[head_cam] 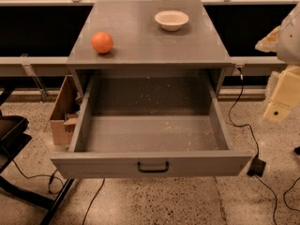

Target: Place orange into top drawer

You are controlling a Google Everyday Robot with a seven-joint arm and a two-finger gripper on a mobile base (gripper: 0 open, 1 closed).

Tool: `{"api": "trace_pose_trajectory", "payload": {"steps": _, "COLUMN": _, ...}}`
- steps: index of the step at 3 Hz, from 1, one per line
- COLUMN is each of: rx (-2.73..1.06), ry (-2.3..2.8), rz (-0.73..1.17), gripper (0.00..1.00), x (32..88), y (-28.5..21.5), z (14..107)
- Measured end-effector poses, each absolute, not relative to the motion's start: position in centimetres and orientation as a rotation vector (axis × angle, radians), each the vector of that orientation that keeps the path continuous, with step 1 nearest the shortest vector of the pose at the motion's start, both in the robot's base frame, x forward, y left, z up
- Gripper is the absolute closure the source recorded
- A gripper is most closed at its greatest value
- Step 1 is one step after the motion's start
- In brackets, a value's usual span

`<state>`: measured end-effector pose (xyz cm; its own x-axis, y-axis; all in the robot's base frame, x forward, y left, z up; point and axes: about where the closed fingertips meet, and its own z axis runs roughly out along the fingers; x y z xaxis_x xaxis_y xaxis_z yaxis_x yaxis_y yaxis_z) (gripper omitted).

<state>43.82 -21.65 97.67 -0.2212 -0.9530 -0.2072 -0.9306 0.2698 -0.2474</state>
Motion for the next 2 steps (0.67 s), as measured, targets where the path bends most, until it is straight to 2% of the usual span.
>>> {"api": "trace_pose_trajectory", "payload": {"steps": 1, "rx": -1.724, "ry": 2.23, "rz": -0.1, "gripper": 0.0, "x": 43.8, "y": -21.7, "z": 97.7}}
{"api": "trace_pose_trajectory", "payload": {"steps": 2, "rx": -1.681, "ry": 2.109, "rz": -0.058, "gripper": 0.0, "x": 46.1, "y": -20.6, "z": 96.7}}
